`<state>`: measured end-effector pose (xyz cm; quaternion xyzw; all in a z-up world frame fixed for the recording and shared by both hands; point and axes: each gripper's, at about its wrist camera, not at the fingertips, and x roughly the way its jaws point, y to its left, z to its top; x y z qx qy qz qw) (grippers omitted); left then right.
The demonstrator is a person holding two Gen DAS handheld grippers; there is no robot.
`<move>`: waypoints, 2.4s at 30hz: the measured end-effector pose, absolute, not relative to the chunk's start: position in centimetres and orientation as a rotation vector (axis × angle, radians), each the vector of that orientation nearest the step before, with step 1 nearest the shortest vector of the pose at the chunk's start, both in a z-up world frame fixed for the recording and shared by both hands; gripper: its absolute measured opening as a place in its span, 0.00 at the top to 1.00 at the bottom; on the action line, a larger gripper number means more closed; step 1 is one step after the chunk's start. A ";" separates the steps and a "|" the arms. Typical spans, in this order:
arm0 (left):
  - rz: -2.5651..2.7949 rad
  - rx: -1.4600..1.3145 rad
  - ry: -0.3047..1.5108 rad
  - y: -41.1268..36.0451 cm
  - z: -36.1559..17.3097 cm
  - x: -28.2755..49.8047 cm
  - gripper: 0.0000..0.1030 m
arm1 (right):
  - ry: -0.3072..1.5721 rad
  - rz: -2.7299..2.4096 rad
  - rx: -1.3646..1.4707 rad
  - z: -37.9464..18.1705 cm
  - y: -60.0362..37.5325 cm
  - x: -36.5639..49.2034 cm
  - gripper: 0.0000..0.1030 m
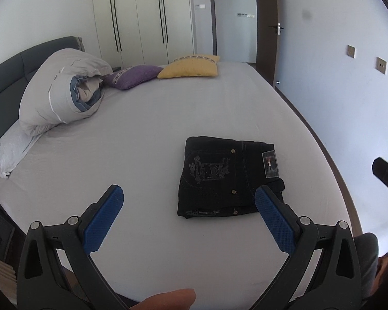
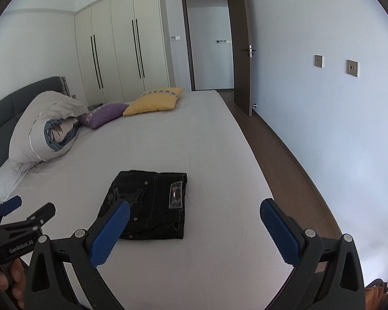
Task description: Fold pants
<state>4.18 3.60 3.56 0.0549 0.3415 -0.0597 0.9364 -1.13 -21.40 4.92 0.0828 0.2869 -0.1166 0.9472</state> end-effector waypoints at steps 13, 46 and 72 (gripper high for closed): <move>-0.122 0.064 0.791 3.7 0.6 6.1 0.00 | 0.647 -0.225 0.118 4.1 -20.7 -0.6 0.00; -0.131 0.066 0.826 3.9 -0.7 6.6 0.00 | 0.676 -0.188 0.087 3.9 -19.1 0.5 0.00; -0.130 0.065 0.834 4.3 -1.0 6.4 0.00 | 0.681 -0.182 0.085 3.6 -18.5 0.5 0.00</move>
